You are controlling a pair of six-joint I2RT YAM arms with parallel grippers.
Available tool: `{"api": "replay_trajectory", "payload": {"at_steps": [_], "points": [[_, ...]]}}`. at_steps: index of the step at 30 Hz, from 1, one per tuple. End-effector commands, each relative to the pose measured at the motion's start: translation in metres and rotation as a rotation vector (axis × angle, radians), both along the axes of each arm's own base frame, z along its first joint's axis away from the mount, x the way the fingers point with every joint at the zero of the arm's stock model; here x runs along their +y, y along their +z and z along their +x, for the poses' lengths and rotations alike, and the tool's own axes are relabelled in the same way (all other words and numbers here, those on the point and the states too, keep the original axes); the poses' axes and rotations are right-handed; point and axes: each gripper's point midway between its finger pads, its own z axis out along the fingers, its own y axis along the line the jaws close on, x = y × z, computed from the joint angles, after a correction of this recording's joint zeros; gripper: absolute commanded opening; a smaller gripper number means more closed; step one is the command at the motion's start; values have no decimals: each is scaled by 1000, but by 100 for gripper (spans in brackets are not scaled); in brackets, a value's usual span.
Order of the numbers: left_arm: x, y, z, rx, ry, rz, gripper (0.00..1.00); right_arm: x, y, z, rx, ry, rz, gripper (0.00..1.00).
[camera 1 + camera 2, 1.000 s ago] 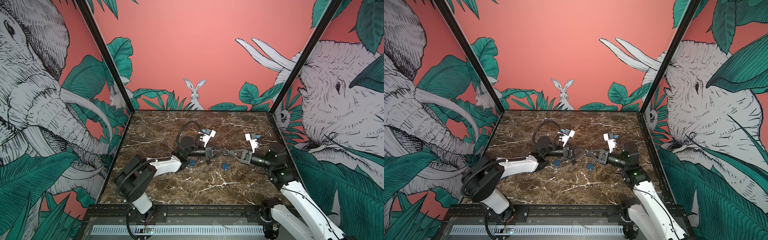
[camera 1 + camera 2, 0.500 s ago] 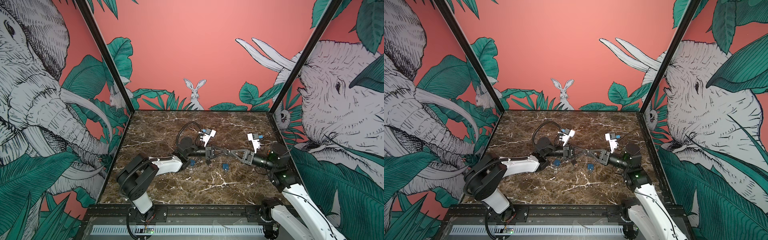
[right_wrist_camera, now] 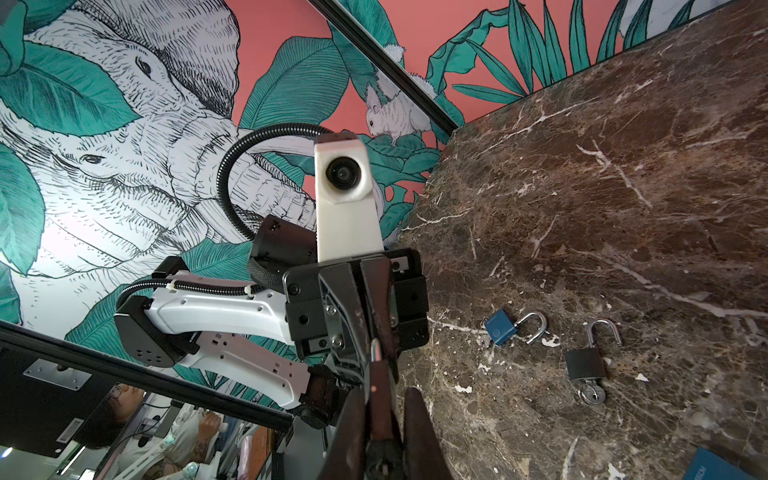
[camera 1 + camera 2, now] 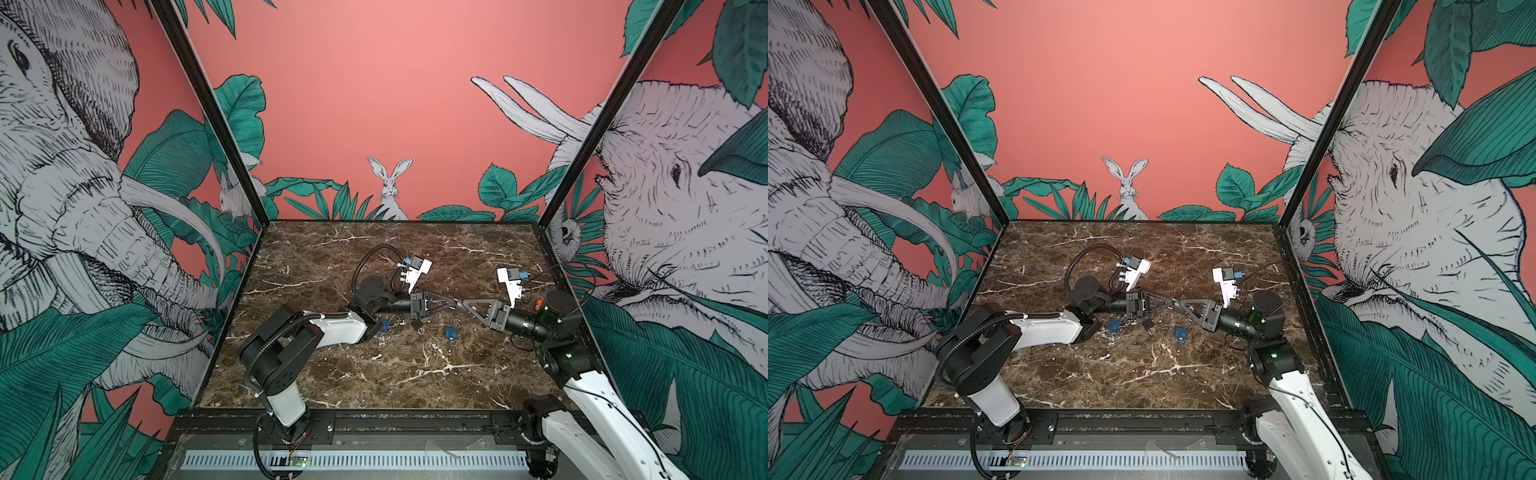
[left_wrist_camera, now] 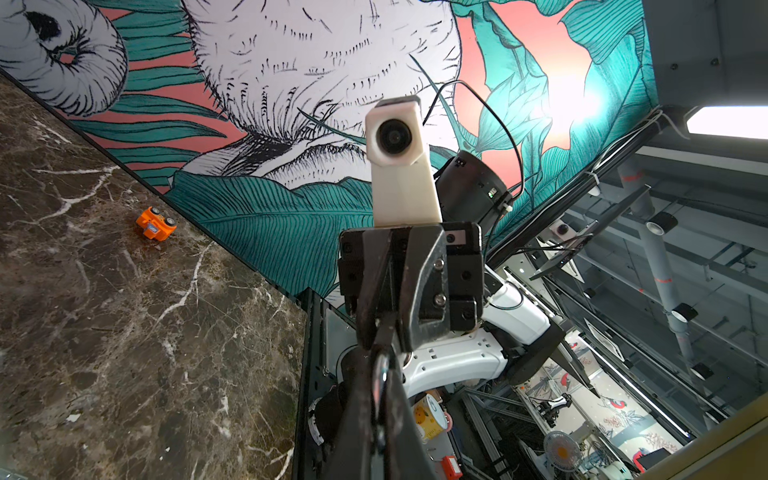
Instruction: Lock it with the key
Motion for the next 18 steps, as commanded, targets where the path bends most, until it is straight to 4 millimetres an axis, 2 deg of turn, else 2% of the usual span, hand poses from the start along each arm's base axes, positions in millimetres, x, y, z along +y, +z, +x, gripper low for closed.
{"api": "replay_trajectory", "payload": {"at_steps": [1,5,6,9,10,18], "points": [[-1,2,8,10,21,-20,0,4,28,-15,-111,65,47,0],[-2,3,7,12,6,-22,0,3,25,-11,-104,41,40,0],[-2,3,7,12,4,-23,4,2,24,-10,-97,36,38,0],[-1,5,5,5,-5,-31,24,2,20,-6,-85,24,32,0],[-1,5,5,6,-7,-29,26,2,20,-5,-84,23,32,0],[-1,9,-1,-18,-33,-37,30,3,14,1,-51,22,18,0]]}}
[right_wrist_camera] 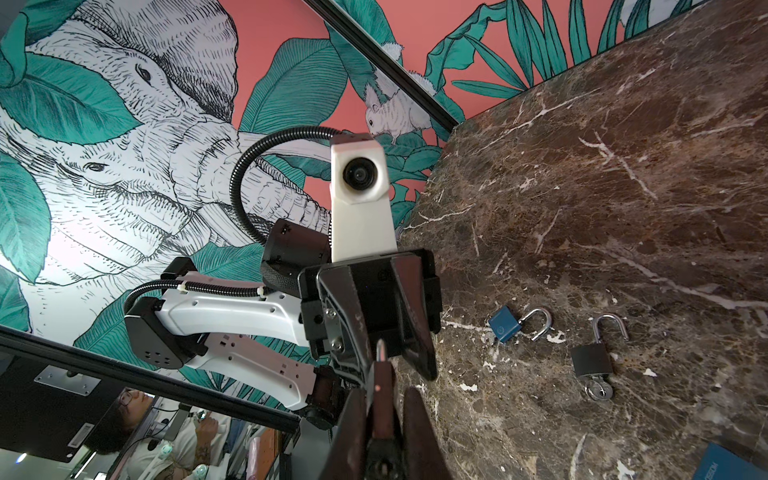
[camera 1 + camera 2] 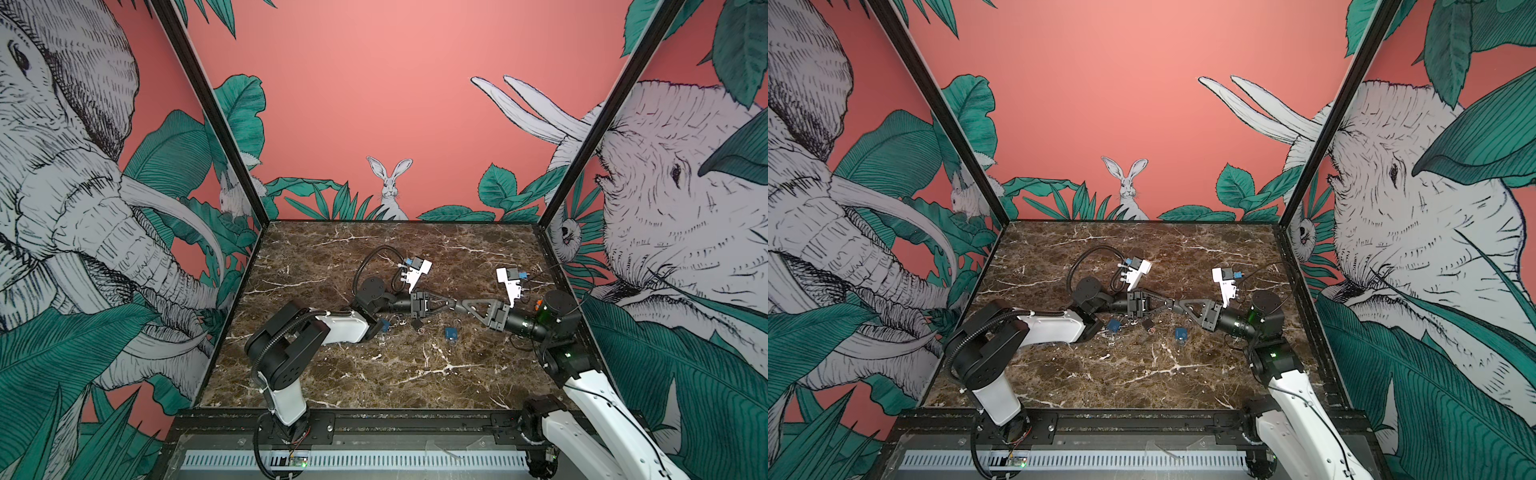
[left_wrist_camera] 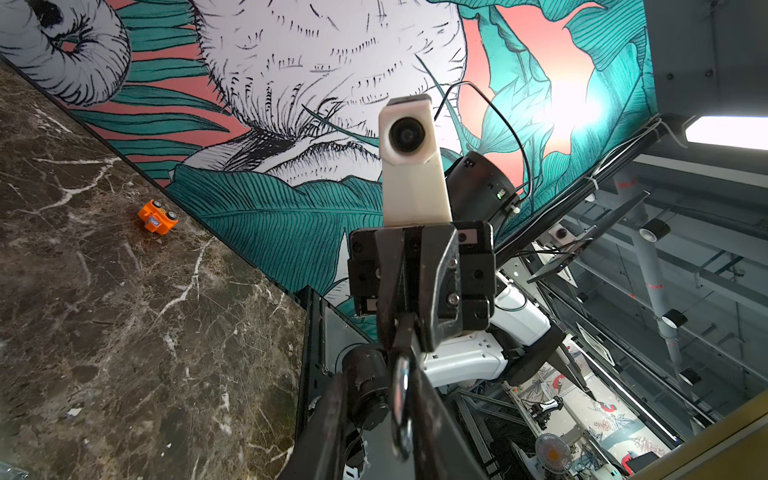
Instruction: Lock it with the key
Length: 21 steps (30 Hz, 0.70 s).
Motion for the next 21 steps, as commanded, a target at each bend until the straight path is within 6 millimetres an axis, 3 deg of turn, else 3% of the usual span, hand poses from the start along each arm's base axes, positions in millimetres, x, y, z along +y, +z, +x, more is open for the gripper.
{"api": "replay_trajectory", "payload": {"at_steps": [1,21], "points": [[1,17,-4,-52,-20,-41,30,3,16,-2,-67,25,18,0],[-9,25,-29,-79,-132,-54,26,3,17,4,-64,11,2,0]]}}
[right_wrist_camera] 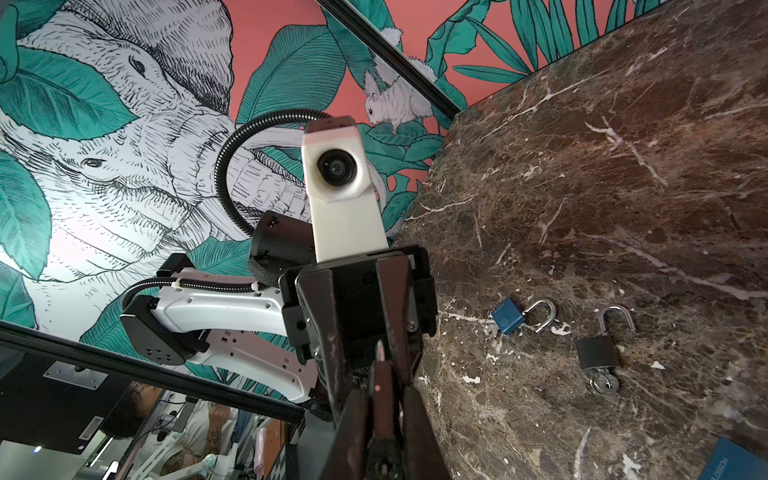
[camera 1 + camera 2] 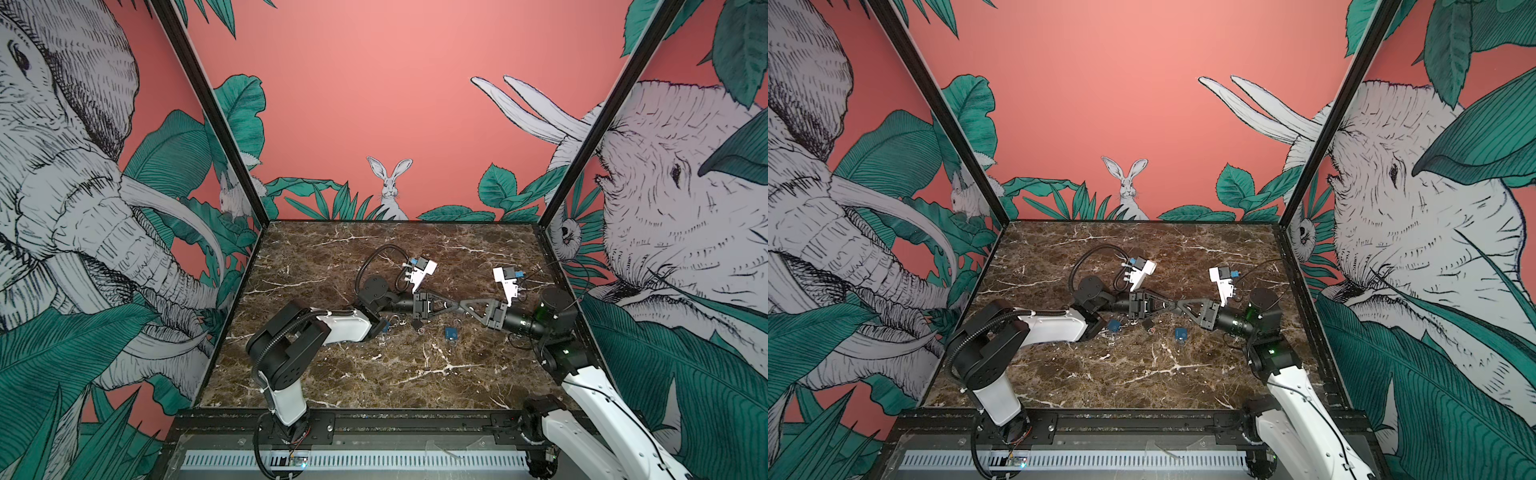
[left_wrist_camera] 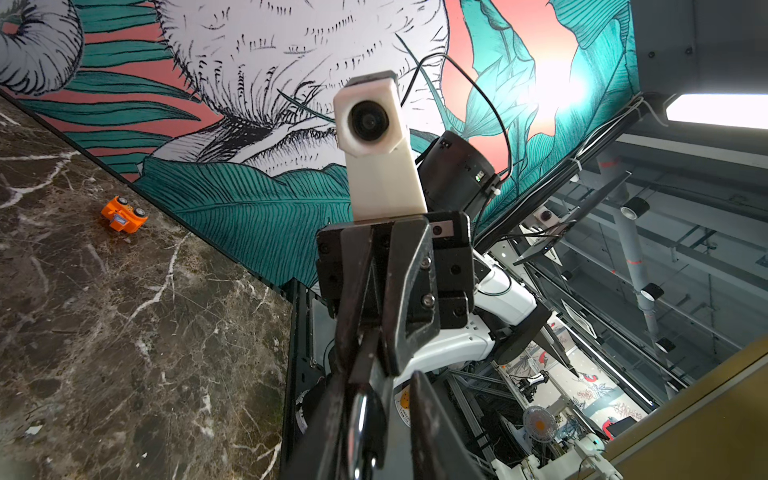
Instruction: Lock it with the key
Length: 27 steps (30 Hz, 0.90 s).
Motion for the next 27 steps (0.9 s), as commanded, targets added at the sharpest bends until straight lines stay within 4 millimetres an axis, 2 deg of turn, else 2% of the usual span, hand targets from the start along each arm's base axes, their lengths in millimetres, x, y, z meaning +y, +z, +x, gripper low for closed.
{"api": "replay_trajectory", "payload": {"at_steps": [1,14,19,21,27], "points": [[-2,17,-15,-55,-61,-46,26,0,20,1,-85,-1,9,0],[-5,15,-20,-50,-89,-37,20,-3,17,5,-96,-31,-20,0],[-5,15,-22,-49,-99,-35,27,-5,16,8,-106,-55,-38,0],[-5,14,-22,-48,-98,-34,27,-5,16,8,-105,-54,-36,0],[-7,10,-19,-36,-88,-29,18,-6,12,8,-98,-62,-40,0]]}}
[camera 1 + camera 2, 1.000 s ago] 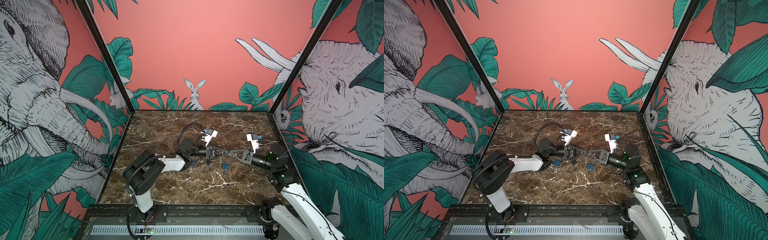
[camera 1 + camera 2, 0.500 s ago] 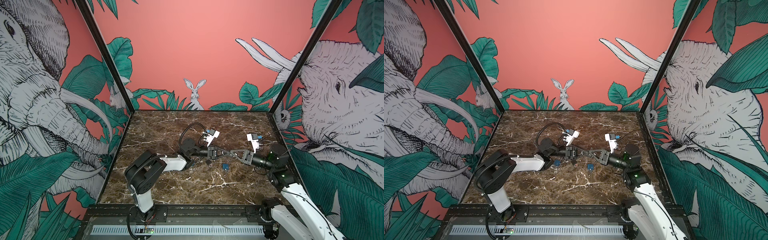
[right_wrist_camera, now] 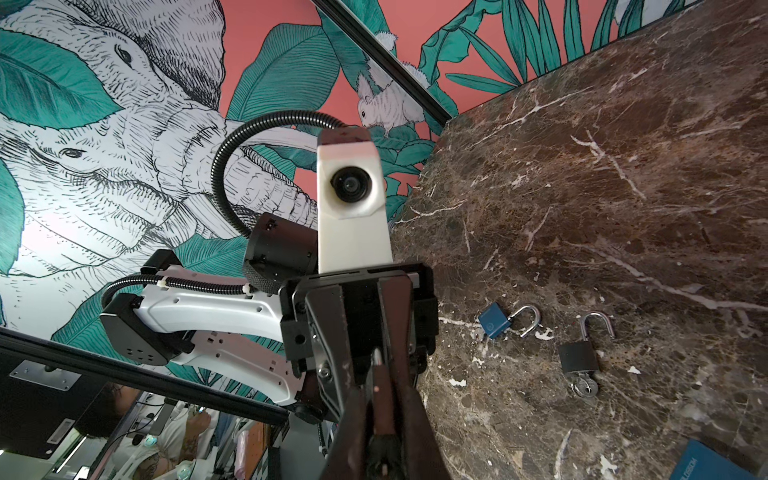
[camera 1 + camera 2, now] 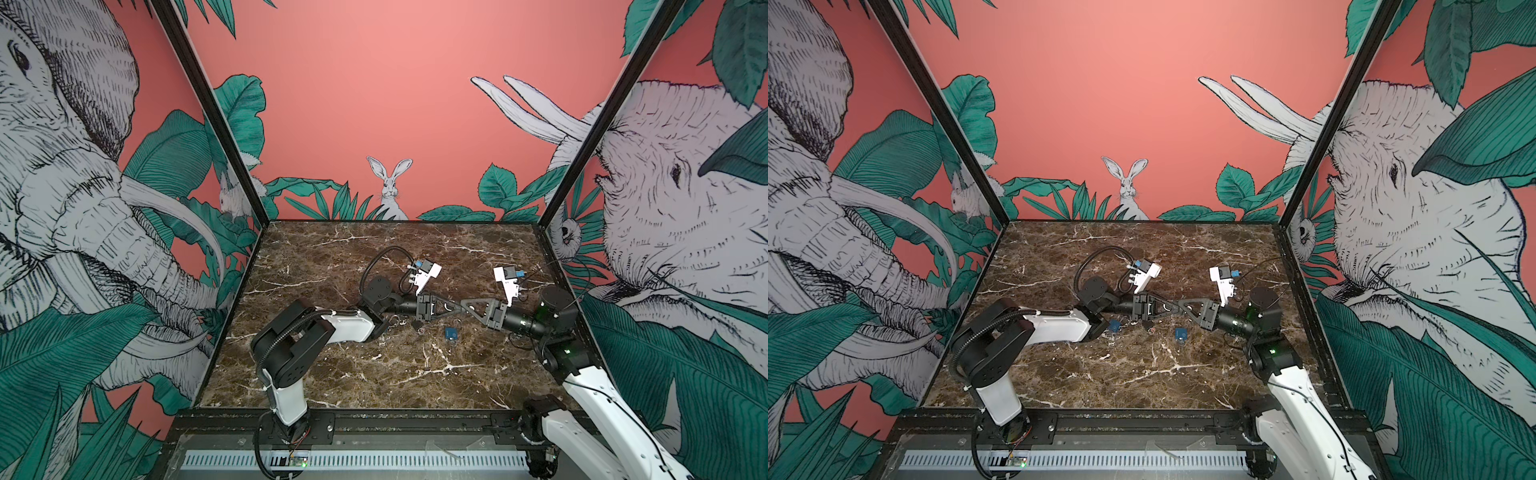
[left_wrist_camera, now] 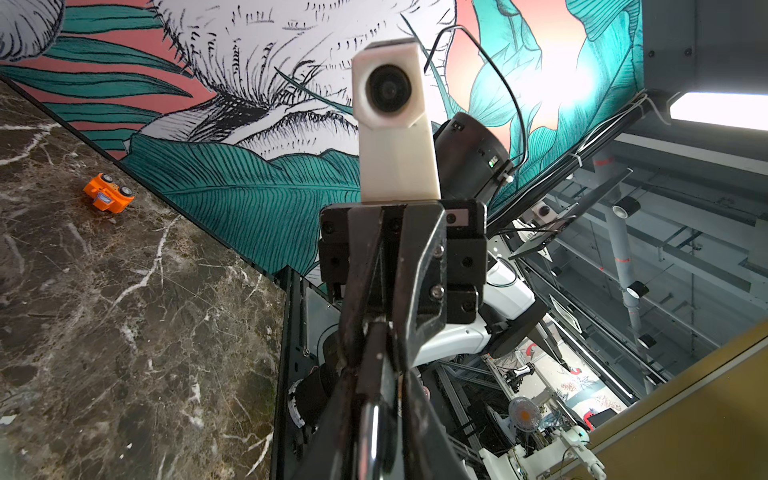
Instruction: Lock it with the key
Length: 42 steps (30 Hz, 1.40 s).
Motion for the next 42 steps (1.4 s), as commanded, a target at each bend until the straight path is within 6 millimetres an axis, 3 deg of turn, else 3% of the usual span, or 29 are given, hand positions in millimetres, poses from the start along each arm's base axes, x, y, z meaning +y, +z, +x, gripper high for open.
{"api": "replay_trajectory", "payload": {"at_steps": [1,6,9,12,15,18,20,22,42], "points": [[-1,19,-12,-59,-49,-55,16,-3,12,4,-64,-35,-2,0],[-2,19,-9,-54,-29,-57,0,-5,8,3,-57,-42,-19,0],[-3,14,-3,-59,4,-38,0,-14,4,4,-60,-95,-69,35],[-2,10,3,-94,38,1,0,-33,3,1,-83,-184,-175,50],[1,9,2,-146,55,35,0,-41,14,-6,-135,-217,-202,48],[3,11,-2,-174,43,49,0,-36,20,-12,-147,-180,-174,35],[3,15,-5,-184,26,40,0,-33,20,-15,-147,-153,-163,21],[4,17,-6,-184,17,29,0,-32,19,-16,-149,-144,-158,18],[3,32,-5,-151,12,-34,0,-26,3,-25,-109,-93,-131,24]]}}
